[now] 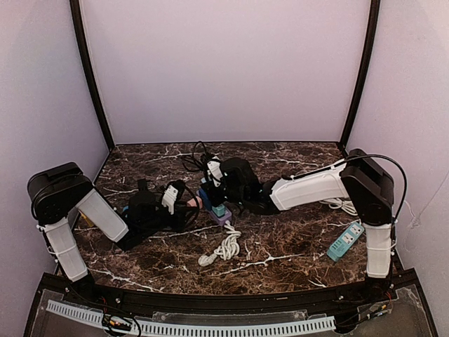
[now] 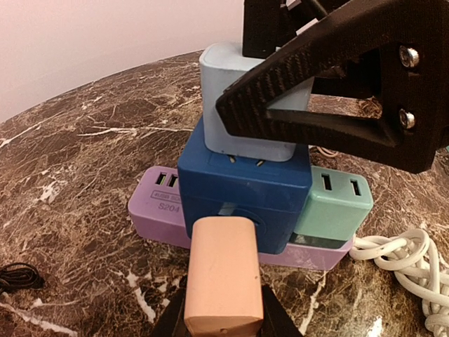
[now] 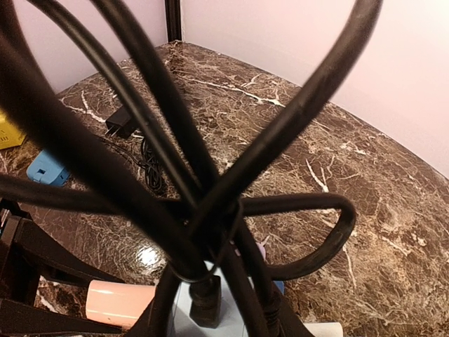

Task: Insert the plug
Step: Insert the plug into the socket.

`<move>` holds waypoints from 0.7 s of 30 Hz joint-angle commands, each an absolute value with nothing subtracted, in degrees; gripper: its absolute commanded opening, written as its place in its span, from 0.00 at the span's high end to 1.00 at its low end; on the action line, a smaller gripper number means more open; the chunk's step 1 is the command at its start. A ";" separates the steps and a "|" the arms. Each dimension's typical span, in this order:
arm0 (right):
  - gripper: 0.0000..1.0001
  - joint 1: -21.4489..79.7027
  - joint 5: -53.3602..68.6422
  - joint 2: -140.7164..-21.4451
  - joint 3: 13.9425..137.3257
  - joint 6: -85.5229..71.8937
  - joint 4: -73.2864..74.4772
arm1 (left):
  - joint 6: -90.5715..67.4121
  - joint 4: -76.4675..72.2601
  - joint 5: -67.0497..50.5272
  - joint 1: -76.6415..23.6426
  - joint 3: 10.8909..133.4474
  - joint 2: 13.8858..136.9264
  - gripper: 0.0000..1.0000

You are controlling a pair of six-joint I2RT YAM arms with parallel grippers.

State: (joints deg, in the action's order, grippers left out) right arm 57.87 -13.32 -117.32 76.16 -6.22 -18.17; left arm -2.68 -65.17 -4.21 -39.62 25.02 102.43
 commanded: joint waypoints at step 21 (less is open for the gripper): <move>0.48 57.92 -12.55 -114.16 74.00 -8.84 -4.23 | -1.98 -69.72 -8.64 -39.28 29.36 103.40 0.99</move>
